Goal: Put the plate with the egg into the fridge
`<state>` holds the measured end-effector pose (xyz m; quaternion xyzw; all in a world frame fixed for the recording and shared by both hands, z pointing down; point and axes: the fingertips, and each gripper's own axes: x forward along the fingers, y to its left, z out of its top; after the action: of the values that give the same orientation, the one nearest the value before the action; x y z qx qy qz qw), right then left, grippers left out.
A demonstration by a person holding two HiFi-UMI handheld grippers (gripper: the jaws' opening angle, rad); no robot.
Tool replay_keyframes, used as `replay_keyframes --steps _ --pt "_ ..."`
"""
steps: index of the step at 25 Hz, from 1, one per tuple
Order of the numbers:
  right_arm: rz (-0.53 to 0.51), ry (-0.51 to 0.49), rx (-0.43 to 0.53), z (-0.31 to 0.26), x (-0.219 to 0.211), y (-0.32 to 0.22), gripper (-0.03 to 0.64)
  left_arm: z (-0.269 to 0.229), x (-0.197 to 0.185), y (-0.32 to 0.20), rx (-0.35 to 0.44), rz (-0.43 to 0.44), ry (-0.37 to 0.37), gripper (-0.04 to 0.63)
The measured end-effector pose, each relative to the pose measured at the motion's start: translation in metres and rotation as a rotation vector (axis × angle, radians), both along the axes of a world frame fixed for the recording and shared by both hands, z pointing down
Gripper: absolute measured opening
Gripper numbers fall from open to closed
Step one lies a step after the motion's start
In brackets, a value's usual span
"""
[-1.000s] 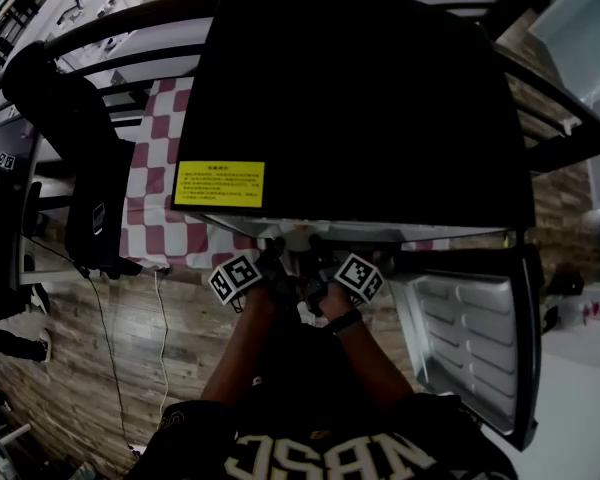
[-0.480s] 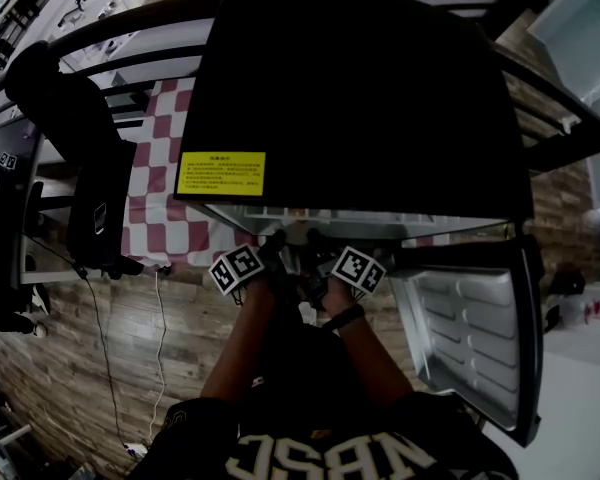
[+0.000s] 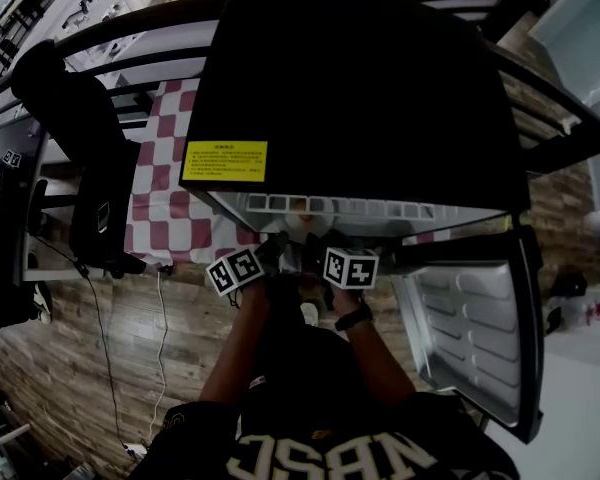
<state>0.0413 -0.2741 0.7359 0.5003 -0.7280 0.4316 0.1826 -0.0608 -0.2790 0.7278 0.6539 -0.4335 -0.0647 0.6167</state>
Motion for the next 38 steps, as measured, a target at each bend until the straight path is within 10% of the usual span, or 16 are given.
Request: replay_keyframes --steps 15,27,38 --pt "-0.023 -0.024 0.253 -0.003 -0.018 0.039 0.214 -0.050 -0.010 0.019 0.488 0.295 -0.687 0.172" --pt "0.368 -0.672 0.081 0.003 -0.040 0.027 0.066 -0.073 -0.010 0.038 0.598 0.259 -0.753 0.167" --pt "0.454 -0.763 0.041 0.004 -0.047 0.010 0.038 -0.064 -0.012 0.046 0.557 0.239 -0.716 0.166"
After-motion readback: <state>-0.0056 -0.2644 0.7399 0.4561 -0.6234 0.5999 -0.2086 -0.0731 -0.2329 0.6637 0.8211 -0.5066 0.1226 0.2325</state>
